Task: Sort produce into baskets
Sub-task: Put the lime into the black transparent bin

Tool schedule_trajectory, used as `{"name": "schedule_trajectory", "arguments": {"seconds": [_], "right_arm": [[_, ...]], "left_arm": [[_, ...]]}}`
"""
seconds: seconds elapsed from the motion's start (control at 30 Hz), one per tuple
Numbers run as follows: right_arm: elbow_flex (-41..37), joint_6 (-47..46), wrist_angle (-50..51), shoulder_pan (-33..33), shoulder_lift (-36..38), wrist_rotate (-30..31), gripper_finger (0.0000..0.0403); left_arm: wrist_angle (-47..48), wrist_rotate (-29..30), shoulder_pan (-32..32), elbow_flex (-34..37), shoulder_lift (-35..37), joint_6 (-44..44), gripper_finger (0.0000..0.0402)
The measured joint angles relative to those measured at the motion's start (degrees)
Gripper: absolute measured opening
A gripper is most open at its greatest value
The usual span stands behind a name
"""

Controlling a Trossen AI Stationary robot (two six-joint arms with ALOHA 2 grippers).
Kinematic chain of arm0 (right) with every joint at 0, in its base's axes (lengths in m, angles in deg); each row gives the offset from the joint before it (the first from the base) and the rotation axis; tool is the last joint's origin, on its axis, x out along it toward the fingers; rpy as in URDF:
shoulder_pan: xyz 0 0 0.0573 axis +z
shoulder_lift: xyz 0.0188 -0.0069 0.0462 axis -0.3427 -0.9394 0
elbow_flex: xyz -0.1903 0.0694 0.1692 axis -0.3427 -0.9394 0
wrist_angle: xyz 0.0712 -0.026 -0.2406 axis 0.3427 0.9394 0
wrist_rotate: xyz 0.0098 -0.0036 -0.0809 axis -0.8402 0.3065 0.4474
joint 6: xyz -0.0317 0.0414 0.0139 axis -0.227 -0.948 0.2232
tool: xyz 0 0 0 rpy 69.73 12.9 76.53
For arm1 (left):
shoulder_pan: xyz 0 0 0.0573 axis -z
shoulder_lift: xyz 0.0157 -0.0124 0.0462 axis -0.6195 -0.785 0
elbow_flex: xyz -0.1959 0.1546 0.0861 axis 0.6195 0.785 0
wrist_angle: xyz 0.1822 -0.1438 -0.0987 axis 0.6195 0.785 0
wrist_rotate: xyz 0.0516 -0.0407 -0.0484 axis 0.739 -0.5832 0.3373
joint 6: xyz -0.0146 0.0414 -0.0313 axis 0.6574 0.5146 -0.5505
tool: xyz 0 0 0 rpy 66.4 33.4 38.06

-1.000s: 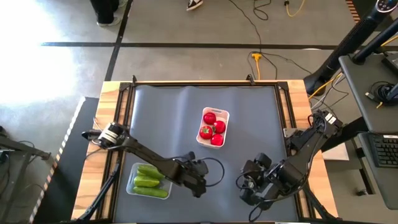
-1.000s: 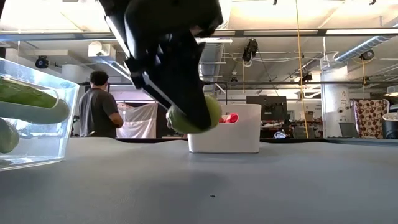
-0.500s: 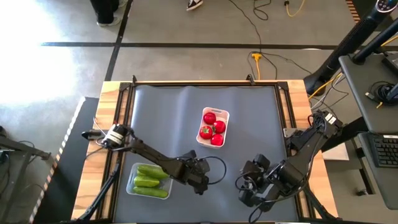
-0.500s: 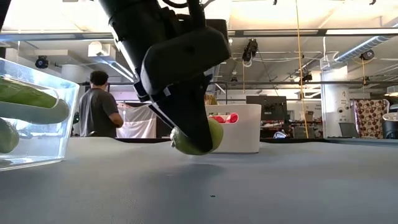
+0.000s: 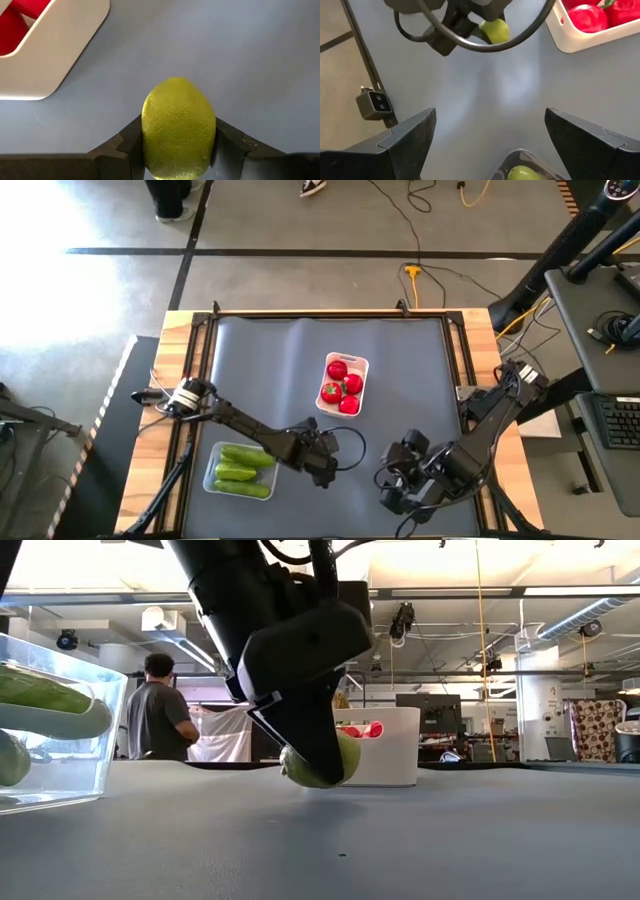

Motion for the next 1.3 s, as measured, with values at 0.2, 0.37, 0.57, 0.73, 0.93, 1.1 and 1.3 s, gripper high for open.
{"name": "schedule_trajectory", "arguments": {"seconds": [0.2, 0.37, 0.57, 0.73, 0.93, 1.1, 1.3], "right_arm": [[-0.02, 1.13, -0.93, 0.0, -0.99, -0.12, 0.0366], [-0.02, 1.14, -1.2, 0.0, -1.26, -0.11, 0.0366], [-0.02, 1.09, -1.43, 0.0, -1.24, -0.09, 0.0366], [-0.04, 1.03, -2.35, 0.0, -1.24, -0.09, 0.0366], [-0.04, 1.64, -2.9, 0.0, -1.24, 0.01, 0.0366], [-0.04, 6.4, -3.0, 0.0, -1.24, 2.06, 0.0366], [-0.04, 18.71, -4.67, -0.14, -2.81, 5.39, 0.0366]], "left_arm": [[0.12, 0.0, -0.55, 0.02, 0.0, 0.02, 0.0147], [0.08, -0.02, -0.6, 0.02, 0.0, 1.08, 0.0147], [-1.22, 0.79, -0.72, 0.59, -1.21, 1.59, 0.0147], [-0.69, 0.57, -0.84, -0.27, -2.86, 2.85, 0.0147], [0.12, 1.18, -0.56, -1.15, -2.73, 3.15, 0.0157], [0.02, 1.01, -0.53, -1.14, -2.13, 5.03, 0.0206], [1.59, 1.05, 0.77, -1.14, 0.24, 6.41, 0.027]]}}
